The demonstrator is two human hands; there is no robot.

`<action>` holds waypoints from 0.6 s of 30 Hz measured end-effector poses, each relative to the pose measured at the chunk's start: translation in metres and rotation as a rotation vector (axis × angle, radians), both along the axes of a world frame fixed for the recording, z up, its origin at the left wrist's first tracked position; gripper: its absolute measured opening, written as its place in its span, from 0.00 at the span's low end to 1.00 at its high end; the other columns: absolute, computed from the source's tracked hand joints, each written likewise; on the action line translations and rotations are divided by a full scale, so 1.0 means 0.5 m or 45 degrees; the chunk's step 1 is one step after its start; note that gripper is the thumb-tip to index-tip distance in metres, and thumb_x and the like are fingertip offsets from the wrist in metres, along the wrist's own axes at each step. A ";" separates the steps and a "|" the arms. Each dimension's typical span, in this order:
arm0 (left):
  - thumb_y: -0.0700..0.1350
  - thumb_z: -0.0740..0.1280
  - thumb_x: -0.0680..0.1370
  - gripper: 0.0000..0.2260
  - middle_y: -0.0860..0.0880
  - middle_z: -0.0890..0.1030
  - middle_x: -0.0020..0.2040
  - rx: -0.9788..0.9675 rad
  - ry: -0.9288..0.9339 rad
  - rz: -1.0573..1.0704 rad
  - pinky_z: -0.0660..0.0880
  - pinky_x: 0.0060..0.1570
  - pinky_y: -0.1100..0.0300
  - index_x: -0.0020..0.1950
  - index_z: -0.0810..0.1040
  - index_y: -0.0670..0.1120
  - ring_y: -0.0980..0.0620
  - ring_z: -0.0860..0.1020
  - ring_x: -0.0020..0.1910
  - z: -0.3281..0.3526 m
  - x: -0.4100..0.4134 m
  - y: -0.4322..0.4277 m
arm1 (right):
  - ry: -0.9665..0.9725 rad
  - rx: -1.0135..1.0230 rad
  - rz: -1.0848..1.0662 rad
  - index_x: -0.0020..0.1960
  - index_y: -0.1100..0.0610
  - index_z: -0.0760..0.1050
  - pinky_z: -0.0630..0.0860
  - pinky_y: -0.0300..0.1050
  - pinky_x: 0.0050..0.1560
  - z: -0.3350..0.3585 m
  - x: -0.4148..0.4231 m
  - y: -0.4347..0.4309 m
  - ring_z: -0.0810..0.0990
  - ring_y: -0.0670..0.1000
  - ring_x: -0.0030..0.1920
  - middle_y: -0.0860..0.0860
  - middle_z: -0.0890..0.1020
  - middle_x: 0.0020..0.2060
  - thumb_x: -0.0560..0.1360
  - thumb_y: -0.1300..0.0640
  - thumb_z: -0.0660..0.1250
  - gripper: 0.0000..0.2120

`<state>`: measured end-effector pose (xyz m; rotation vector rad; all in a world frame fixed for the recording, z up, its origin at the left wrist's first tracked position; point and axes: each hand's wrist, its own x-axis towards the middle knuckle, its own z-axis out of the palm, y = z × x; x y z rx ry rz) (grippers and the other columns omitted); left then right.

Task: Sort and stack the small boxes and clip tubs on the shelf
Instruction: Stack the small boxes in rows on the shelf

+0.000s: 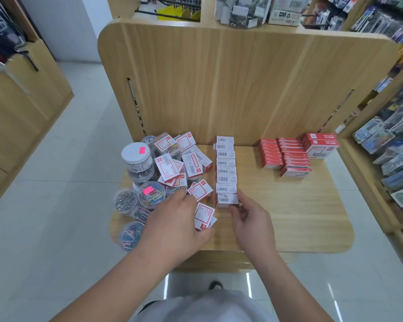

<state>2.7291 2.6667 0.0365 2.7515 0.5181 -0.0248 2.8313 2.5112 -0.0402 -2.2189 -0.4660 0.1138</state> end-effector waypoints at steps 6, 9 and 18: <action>0.62 0.67 0.69 0.17 0.56 0.72 0.50 -0.019 -0.026 0.002 0.69 0.41 0.55 0.51 0.73 0.54 0.52 0.75 0.52 0.005 0.000 0.006 | -0.040 0.198 -0.196 0.64 0.53 0.80 0.78 0.43 0.44 0.036 -0.021 -0.018 0.81 0.44 0.45 0.44 0.79 0.53 0.77 0.58 0.72 0.15; 0.60 0.68 0.68 0.14 0.57 0.71 0.47 -0.066 -0.166 -0.039 0.67 0.38 0.56 0.49 0.72 0.56 0.55 0.74 0.48 0.015 -0.005 0.002 | 0.150 0.324 -0.087 0.54 0.49 0.83 0.75 0.36 0.38 0.104 -0.037 -0.014 0.80 0.44 0.38 0.44 0.83 0.45 0.76 0.54 0.74 0.07; 0.58 0.72 0.72 0.16 0.60 0.69 0.51 -0.208 -0.277 -0.236 0.75 0.41 0.55 0.57 0.76 0.58 0.58 0.75 0.47 0.039 0.054 0.025 | 0.757 0.414 0.218 0.58 0.52 0.80 0.78 0.45 0.35 0.190 0.042 -0.009 0.79 0.49 0.36 0.55 0.85 0.43 0.73 0.62 0.77 0.16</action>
